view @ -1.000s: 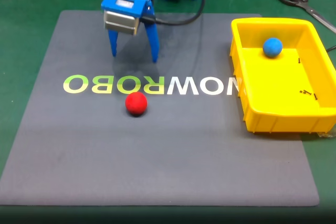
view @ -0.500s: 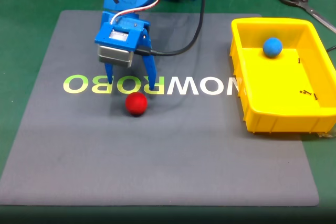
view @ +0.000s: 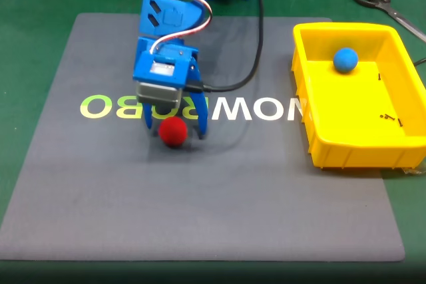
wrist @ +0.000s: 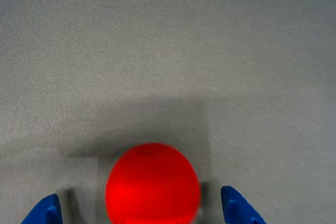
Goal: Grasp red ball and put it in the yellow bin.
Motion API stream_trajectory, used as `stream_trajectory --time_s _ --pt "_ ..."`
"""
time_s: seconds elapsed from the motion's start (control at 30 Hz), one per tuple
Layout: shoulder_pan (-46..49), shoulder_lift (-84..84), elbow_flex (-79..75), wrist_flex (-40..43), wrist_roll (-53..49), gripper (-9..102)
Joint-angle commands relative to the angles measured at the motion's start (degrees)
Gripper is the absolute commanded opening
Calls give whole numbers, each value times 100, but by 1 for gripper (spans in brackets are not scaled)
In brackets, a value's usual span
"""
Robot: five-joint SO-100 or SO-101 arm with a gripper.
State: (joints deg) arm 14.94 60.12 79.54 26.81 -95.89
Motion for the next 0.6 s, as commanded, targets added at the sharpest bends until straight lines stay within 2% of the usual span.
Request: stream_trajectory --time_s 0.0,0.4,0.5,0.57 --pt "-79 -53 -519 -202 114 34" --pt "-62 -686 -1160 -237 132 32" --pt "-62 -721 -1160 -237 114 23" --pt "-62 -721 -1160 -202 105 10"
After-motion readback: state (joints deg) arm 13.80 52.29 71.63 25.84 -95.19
